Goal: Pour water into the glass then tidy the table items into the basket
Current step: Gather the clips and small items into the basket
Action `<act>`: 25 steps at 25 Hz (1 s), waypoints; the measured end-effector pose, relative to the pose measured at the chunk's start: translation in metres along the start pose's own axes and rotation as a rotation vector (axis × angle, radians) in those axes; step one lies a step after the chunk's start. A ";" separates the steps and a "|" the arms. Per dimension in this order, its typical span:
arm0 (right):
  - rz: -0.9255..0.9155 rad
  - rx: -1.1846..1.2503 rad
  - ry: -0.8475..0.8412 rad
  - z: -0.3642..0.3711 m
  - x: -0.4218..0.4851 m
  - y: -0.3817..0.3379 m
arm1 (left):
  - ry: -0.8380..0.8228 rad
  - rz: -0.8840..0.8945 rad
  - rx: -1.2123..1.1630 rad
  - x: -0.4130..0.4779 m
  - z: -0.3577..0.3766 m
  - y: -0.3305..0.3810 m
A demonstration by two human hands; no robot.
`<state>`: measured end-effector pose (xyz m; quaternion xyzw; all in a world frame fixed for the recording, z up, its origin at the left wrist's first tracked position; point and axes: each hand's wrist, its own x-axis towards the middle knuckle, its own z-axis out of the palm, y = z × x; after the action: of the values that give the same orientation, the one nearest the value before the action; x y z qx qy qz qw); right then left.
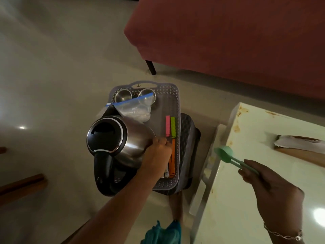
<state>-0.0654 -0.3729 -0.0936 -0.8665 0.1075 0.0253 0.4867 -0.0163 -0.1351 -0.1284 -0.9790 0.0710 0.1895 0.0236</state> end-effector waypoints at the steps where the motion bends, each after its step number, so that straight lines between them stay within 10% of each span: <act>1: -0.080 -0.007 -0.015 0.007 0.004 -0.010 | -0.029 0.016 -0.004 0.002 0.004 -0.001; 8: -0.502 -0.363 -0.129 0.103 0.060 -0.072 | 0.036 0.036 -0.013 -0.003 0.032 -0.002; 12: -0.389 -0.659 -0.427 0.164 0.087 -0.080 | 0.133 0.016 0.024 -0.020 0.040 0.001; 25: -0.488 -0.821 -0.490 0.234 0.084 -0.061 | 0.168 0.067 -0.222 -0.081 0.064 -0.009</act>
<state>0.0435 -0.1572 -0.1775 -0.9542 -0.2325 0.1527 0.1103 -0.1125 -0.1106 -0.1575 -0.9851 0.0841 0.1142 -0.0970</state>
